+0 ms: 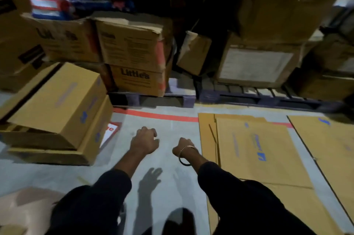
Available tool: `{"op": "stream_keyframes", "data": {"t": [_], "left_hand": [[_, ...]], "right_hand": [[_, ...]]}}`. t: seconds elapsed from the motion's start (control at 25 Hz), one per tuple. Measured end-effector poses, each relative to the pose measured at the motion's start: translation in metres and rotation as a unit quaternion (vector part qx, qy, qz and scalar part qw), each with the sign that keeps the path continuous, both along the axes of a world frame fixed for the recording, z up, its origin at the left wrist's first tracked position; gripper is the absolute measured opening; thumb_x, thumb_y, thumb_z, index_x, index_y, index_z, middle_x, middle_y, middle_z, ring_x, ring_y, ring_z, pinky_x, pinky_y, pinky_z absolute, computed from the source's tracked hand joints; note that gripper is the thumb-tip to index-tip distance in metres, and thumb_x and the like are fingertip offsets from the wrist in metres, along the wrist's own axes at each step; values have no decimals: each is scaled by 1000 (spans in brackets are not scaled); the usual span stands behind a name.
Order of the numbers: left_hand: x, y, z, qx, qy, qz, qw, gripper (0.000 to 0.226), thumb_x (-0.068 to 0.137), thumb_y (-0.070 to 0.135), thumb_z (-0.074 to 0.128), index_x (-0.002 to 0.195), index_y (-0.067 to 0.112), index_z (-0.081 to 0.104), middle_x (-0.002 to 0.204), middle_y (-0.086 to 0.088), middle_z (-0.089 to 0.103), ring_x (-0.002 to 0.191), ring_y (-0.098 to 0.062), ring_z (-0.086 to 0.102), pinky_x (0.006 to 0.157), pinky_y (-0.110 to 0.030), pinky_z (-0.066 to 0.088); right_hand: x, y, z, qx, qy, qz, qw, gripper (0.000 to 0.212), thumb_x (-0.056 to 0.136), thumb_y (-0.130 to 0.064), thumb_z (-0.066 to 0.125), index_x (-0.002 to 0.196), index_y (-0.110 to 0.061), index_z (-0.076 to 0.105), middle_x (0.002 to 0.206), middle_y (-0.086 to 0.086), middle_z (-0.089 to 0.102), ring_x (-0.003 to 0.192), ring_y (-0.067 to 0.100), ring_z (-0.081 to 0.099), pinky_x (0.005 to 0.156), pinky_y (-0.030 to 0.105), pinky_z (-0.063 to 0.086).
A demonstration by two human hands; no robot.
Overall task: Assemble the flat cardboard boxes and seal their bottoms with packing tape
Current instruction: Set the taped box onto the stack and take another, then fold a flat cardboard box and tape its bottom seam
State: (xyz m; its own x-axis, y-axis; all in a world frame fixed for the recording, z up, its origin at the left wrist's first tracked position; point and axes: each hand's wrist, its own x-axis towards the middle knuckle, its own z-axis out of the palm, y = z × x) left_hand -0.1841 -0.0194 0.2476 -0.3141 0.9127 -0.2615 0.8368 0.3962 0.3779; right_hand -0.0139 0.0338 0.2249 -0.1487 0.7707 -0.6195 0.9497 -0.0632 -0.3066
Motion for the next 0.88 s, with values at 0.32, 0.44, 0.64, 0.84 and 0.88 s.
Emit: {"op": "stream_keyframes", "data": {"t": [0.32,0.44,0.64,0.84,0.88], "left_hand": [[131,-35,-178,-23,-140,-99,985,48,95,31,40,128,11,69,132,-7,66,125,-31,61,105,-35,48],[136,-33,-237,-61,-134,-85,985,48,99,33,44,144,21,55,146,0,57,137,-22,49,114,-33,40],[169,3,-295,-122,-187,-90,971,42,95,26,59,137,25,56,140,1,59,135,-25,50,109,-39,44],[226,20,-324,-129,-215,-152,956,54,98,15,62,149,23,49,151,0,52,141,-23,44,117,-41,39],[232,21,-333,-137,-214,-168,952,54,100,16,60,151,23,47,154,-2,49,143,-23,42,118,-41,37]], "right_hand": [[126,52,-154,-36,-45,-150,987,48,97,-29,61,139,-6,50,139,15,55,122,32,59,90,38,52],[133,54,-208,-34,-76,-244,966,57,95,-34,68,141,-9,45,148,16,43,134,35,48,102,44,48],[159,57,-287,64,-151,-294,942,57,93,-34,67,140,-15,42,140,14,45,130,35,45,100,53,50],[219,75,-324,43,-246,-289,924,75,88,-33,76,145,-40,27,152,13,25,138,41,30,93,62,52],[230,82,-328,29,-242,-275,930,78,89,-35,75,147,-43,24,148,15,30,135,42,35,92,61,53]]}}
